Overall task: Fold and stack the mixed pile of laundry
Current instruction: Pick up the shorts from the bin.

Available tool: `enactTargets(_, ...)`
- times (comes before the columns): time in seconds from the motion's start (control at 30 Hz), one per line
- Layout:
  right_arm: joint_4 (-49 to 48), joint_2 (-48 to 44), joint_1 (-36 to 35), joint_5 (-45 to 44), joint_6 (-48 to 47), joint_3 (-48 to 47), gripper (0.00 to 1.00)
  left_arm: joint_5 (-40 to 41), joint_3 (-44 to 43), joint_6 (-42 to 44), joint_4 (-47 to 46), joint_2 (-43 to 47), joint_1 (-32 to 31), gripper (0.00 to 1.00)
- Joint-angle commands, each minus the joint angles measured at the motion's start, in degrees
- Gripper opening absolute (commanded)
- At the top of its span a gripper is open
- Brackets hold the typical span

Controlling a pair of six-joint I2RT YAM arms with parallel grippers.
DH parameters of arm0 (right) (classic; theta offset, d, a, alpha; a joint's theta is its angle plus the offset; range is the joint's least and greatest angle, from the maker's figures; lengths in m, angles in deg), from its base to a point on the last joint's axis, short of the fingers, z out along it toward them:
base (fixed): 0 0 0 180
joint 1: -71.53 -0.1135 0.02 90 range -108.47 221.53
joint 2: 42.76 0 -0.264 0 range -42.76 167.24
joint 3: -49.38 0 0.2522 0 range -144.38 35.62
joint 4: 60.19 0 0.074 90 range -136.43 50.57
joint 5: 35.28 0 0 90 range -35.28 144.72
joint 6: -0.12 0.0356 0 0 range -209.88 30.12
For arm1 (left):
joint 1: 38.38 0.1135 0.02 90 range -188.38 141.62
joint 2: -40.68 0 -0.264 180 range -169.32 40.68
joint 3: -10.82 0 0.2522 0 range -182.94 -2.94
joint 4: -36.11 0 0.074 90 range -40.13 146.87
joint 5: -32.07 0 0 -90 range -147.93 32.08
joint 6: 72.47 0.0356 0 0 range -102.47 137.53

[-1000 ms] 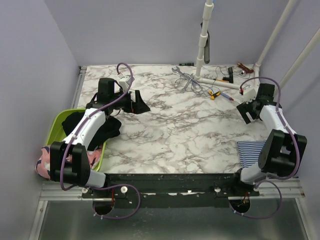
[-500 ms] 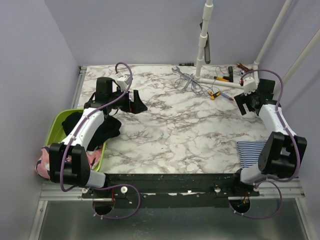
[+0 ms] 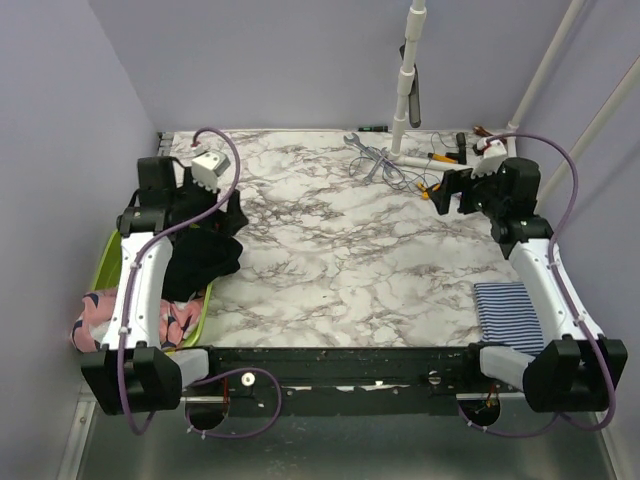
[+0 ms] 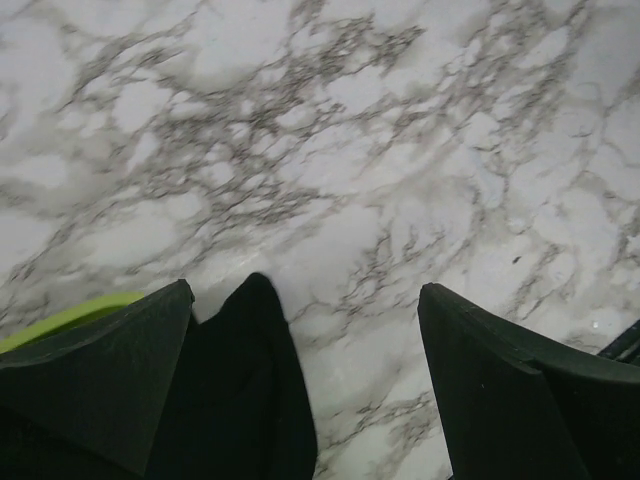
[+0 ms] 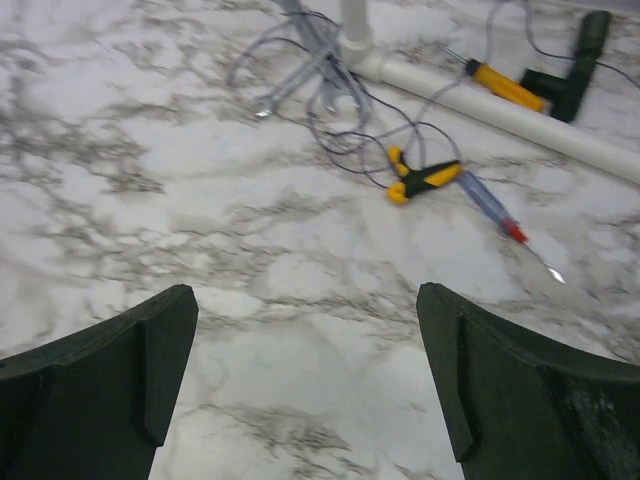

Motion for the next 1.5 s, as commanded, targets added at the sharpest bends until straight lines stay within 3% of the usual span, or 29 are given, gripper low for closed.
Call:
enactTargets(0.0,-8.5,-5.3,-7.6,3.8,16.5,4.3,1.0,7.9,0.2,9.4,10.0,5.2,8.3,0.99)
enactTargets(0.17,-10.2,-7.6,-18.1,0.7,21.4,8.7,1.0,16.5,2.4,13.8,14.8,9.2,14.9,0.98)
enactTargets(0.37,-13.8,-10.9,-26.7,-2.4,24.3,14.5,1.0,19.9,1.7,22.0,21.0,11.9,29.9,0.99)
enactTargets(0.5,-18.5,-11.6,-31.8,-3.1,27.1,18.8,1.0,24.7,4.1,26.1,24.1,11.6,34.1,0.99)
enactTargets(0.7,-19.6,-10.3,-36.4,-5.4,24.1,22.4,1.0,32.2,10.5,30.7,21.3,11.4,42.5,0.99)
enactTargets(0.97,-18.6,-6.6,-36.8,-8.0,21.9,23.0,1.0,40.4,19.1,32.6,11.8,8.6,45.8,0.97)
enactTargets(1.0,-18.7,-6.2,-36.7,-8.3,22.0,23.0,1.0,41.4,19.4,33.1,11.1,8.0,46.2,0.94)
enactTargets(1.07,-18.5,-5.4,-36.9,-9.0,22.0,22.3,1.0,42.3,19.7,33.9,11.2,7.1,47.1,0.72)
enactTargets(1.17,-17.5,-4.6,-37.4,-9.5,21.7,21.3,1.0,40.7,19.1,34.4,11.5,8.8,49.4,0.0)
enactTargets(1.33,-17.2,-3.9,-37.7,-9.4,20.8,19.6,1.0,37.6,13.2,36.4,14.9,18.5,50.3,0.0)
enactTargets(1.47,-17.9,-3.9,-37.9,-8.1,21.2,19.3,1.0,29.5,-1.3,30.8,17.3,21.4,50.3,0.0)
